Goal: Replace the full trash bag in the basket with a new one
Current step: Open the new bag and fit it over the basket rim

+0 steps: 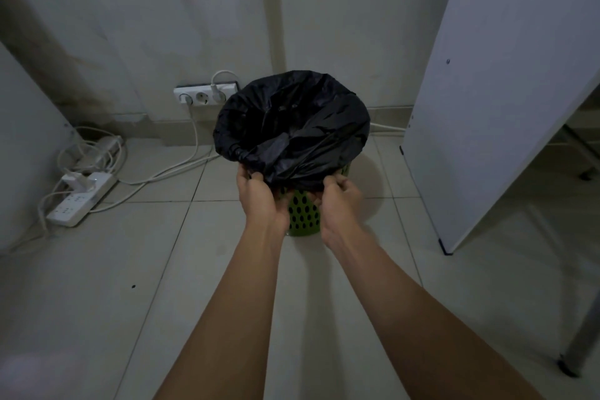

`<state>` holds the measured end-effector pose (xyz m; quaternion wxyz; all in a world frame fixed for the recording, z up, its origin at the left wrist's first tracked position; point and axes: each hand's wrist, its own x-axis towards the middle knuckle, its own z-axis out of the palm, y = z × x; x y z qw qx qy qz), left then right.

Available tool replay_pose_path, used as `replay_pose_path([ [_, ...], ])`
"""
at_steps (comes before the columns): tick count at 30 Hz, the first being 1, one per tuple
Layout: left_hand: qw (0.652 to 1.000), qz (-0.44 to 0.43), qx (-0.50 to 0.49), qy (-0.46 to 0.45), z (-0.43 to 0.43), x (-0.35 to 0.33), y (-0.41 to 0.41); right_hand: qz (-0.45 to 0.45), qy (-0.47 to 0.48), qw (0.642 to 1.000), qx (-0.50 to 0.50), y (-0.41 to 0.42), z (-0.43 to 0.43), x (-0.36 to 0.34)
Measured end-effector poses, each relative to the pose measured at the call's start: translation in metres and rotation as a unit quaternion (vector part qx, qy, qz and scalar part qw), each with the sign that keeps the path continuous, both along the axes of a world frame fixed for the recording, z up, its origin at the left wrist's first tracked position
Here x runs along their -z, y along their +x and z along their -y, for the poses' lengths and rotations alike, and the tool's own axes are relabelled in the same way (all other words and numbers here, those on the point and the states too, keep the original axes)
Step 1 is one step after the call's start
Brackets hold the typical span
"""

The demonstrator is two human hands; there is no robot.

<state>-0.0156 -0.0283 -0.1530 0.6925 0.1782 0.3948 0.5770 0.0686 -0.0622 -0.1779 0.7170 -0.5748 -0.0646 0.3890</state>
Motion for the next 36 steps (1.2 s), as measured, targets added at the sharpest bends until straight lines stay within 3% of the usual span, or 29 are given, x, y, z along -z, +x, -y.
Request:
replay_pose_path([
  [6,0.996,-0.002,-0.078,-0.033,0.013,-0.007,0.012,0.027,-0.020,0.999,0.017,-0.010,0.003,0.000],
  [12,0.985,-0.133,-0.108,-0.027,0.031,0.005,0.025,0.039,0.028,0.999,-0.011,-0.025,0.013,-0.006],
  [17,0.981,-0.183,-0.058,0.018,0.041,0.010,0.022,0.195,0.044,0.978,-0.057,-0.026,0.026,0.000],
  [20,0.985,-0.170,-0.009,0.020,0.041,0.015,0.017,0.234,0.049,0.968,-0.080,-0.025,0.034,0.002],
  [24,0.988,-0.140,0.069,0.017,0.037,0.017,0.005,0.206,0.051,0.972,-0.102,-0.031,0.040,0.002],
  [28,0.986,-0.094,0.135,0.021,0.034,0.020,0.000,0.226,0.021,0.973,-0.042,-0.026,0.032,0.000],
  [33,0.981,-0.081,0.169,0.047,0.030,0.020,-0.003,0.082,-0.004,0.996,-0.028,-0.023,0.030,0.002],
  [36,0.977,-0.116,0.170,0.053,0.032,0.016,0.001,0.018,0.009,0.999,-0.047,-0.019,0.031,0.000],
])
